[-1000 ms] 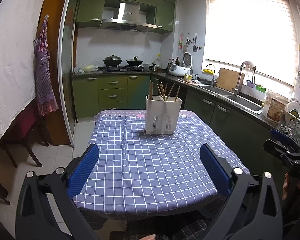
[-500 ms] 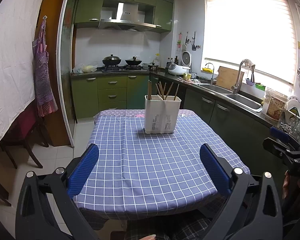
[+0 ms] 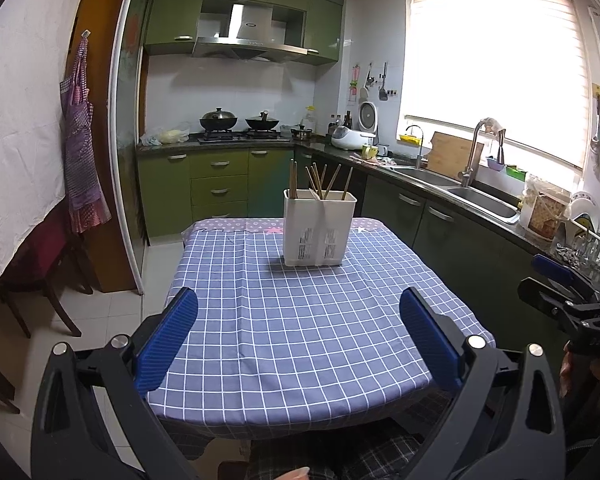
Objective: Organize utensils
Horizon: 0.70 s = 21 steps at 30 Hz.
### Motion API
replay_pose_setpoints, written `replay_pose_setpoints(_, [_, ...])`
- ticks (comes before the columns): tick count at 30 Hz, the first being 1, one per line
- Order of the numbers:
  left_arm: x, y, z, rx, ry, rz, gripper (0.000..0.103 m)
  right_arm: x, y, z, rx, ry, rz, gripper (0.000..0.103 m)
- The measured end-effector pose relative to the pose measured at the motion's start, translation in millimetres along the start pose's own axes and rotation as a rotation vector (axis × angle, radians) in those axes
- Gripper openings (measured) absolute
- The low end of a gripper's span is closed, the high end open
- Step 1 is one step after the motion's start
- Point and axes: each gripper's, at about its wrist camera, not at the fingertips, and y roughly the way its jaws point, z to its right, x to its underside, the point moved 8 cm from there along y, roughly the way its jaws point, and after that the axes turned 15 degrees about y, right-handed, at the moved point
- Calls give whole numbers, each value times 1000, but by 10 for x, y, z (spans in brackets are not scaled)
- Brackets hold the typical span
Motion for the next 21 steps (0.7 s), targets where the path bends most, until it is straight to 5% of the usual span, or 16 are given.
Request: replay_pose_setpoints(21, [-22, 21, 55, 23, 22, -8, 96, 32, 68, 15, -5, -5, -11, 98])
